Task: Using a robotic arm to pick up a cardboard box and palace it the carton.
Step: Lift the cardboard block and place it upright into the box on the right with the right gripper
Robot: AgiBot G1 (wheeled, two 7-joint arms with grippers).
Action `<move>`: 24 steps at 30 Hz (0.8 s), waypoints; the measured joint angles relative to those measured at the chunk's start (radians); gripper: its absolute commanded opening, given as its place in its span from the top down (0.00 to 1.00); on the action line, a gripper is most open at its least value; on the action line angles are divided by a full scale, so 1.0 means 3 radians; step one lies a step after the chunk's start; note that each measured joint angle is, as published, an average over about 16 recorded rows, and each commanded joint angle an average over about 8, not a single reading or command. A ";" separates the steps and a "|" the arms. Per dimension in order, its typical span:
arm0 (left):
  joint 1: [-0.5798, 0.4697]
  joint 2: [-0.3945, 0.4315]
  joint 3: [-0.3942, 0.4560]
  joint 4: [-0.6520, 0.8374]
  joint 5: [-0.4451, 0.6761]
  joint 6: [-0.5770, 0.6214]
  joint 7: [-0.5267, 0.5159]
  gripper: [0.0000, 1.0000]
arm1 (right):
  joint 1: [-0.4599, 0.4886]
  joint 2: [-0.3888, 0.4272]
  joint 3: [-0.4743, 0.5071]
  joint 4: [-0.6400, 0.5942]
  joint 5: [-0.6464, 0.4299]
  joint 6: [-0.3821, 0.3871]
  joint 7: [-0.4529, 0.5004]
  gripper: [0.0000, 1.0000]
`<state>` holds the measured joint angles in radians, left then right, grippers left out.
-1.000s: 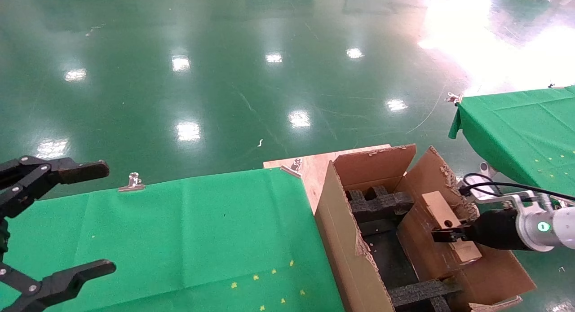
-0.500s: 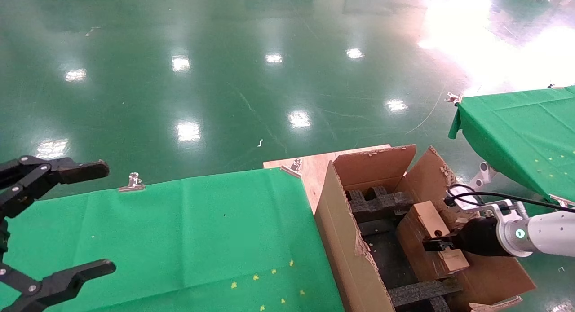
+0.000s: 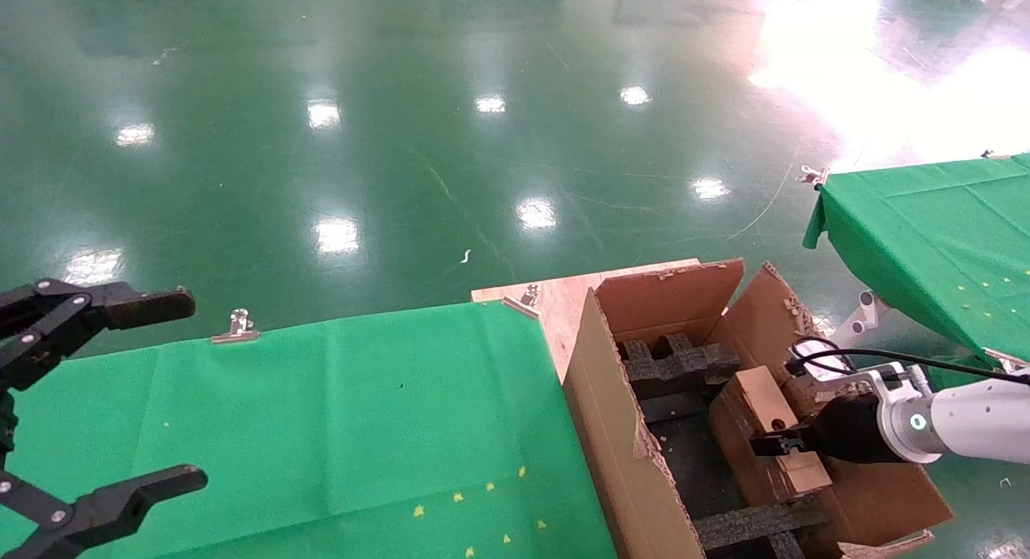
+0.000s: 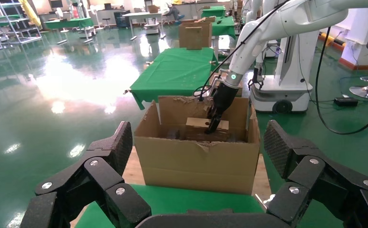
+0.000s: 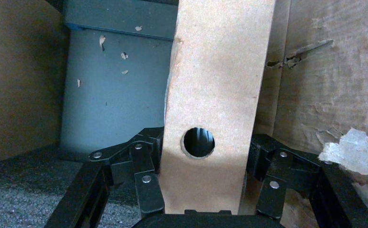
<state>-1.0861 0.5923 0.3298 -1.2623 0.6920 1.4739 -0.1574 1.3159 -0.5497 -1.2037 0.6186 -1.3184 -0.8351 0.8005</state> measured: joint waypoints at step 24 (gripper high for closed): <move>0.0000 0.0000 0.0001 0.0001 -0.0001 0.0000 0.0001 0.00 | 0.0124 0.0117 0.0021 0.0189 -0.0042 -0.0026 0.0060 0.00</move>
<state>-1.0862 0.5923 0.3302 -1.2621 0.6918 1.4738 -0.1572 1.3532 -0.5145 -1.1974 0.6752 -1.3310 -0.8429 0.8184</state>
